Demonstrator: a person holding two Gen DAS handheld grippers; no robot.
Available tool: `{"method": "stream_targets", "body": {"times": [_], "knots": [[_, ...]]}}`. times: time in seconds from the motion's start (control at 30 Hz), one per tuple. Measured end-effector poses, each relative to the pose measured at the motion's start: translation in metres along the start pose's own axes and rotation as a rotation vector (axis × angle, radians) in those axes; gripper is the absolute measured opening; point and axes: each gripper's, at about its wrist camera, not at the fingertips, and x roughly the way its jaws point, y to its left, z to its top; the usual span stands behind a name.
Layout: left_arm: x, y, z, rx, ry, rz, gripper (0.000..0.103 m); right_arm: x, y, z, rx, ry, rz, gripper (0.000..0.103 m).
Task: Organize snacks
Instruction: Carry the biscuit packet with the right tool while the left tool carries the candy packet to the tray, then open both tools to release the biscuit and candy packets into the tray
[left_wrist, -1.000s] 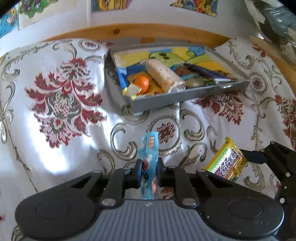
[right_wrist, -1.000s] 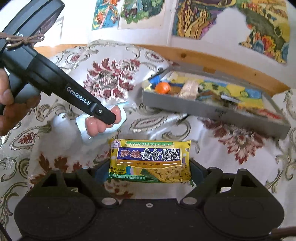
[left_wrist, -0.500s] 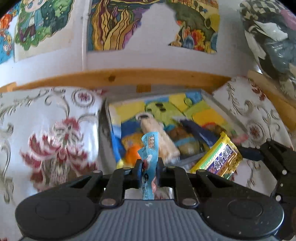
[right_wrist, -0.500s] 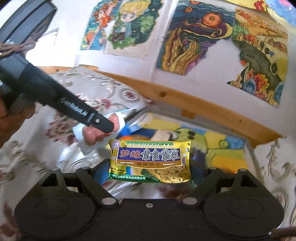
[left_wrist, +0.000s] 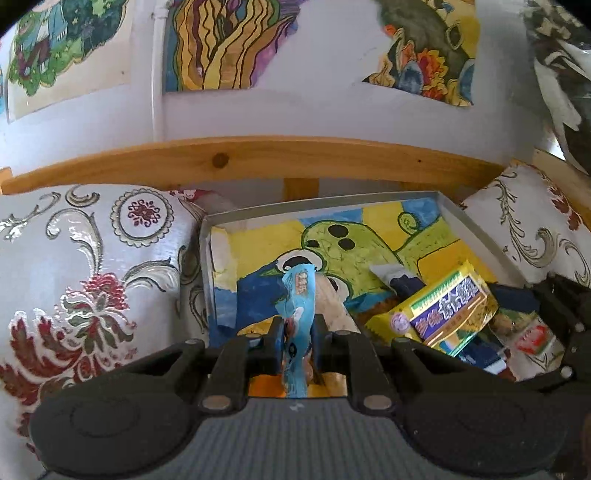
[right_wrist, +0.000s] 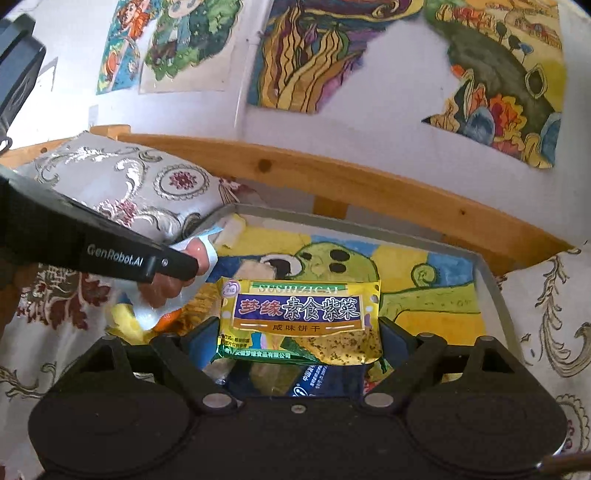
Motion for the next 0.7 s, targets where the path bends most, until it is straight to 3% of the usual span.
{"method": "stream_targets", "body": {"times": [0.27,0.33,0.4,0.7], "knots": [[0.010,0.001,0.002,-0.034,0.015,0.020,0.017,0.006,-0.003,-0.006,0.007,0.006,-0.014,0.098],[0.009,0.004,0.003,-0.048,0.013,0.022,0.028,0.003,-0.005,-0.005,0.009,-0.008,-0.026,0.102],[0.007,0.007,0.003,-0.074,0.008,0.014,0.048,-0.001,-0.007,-0.004,0.018,-0.020,-0.032,0.102],[-0.012,0.020,0.001,-0.159,-0.040,0.021,0.077,-0.021,-0.013,-0.002,0.068,-0.057,-0.073,0.102]]}}
